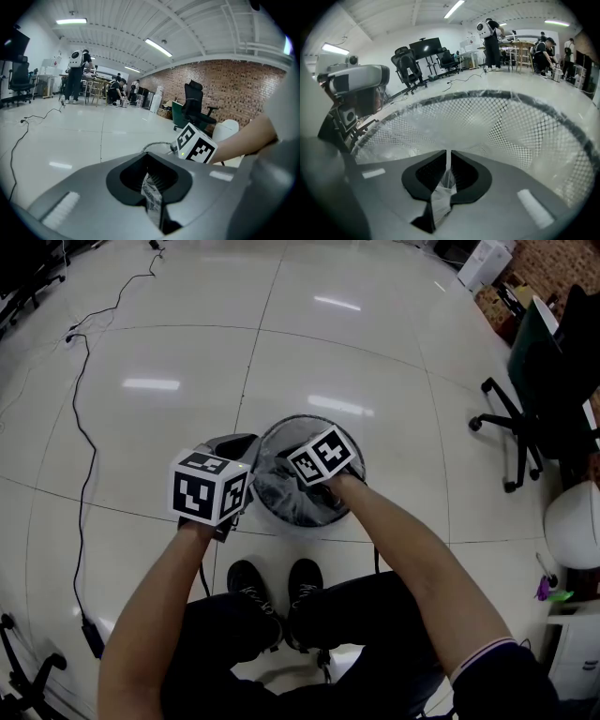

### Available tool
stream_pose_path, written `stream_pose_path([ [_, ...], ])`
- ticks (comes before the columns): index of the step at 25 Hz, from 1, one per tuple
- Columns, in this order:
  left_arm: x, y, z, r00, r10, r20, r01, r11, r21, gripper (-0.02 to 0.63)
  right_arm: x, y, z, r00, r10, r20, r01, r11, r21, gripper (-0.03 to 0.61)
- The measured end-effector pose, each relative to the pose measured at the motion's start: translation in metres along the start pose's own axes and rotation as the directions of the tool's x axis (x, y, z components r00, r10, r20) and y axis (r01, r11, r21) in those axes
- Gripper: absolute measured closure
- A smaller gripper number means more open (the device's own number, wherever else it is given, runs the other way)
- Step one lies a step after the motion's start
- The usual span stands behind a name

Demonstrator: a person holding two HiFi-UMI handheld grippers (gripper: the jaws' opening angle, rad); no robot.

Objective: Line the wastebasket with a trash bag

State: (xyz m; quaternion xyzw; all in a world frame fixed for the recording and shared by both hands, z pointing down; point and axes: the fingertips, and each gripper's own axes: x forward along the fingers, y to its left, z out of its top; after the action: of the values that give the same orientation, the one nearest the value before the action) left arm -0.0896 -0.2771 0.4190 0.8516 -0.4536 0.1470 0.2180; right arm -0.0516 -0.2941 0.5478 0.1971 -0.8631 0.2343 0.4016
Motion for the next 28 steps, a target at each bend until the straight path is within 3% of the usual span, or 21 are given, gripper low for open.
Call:
stream_pose_path([
  [12, -0.008, -0.002, 0.009, 1.000, 0.019, 0.015, -0.019, 1.000, 0.021, 0.601, -0.051, 0.027, 0.024, 0.997, 0.015, 0.070, -0.012, 0.999, -0.045, 0.549],
  [17, -0.009, -0.016, 0.030, 0.999, 0.001, 0.054, -0.003, 0.999, 0.042, 0.601, -0.097, 0.034, 0.044, 0.985, 0.006, 0.173, 0.005, 0.998, -0.062, 0.553],
  [22, -0.020, -0.042, 0.039, 0.997, -0.021, 0.073, 0.015, 0.997, 0.080, 0.601, -0.144, 0.040, 0.053, 0.948, -0.021, 0.318, 0.024, 1.000, -0.005, 0.576],
  [28, -0.047, -0.075, 0.054, 0.992, -0.029, 0.126, 0.017, 0.995, 0.096, 0.601, -0.199, 0.056, 0.047, 0.867, -0.074, 0.493, 0.054, 0.997, 0.055, 0.577],
])
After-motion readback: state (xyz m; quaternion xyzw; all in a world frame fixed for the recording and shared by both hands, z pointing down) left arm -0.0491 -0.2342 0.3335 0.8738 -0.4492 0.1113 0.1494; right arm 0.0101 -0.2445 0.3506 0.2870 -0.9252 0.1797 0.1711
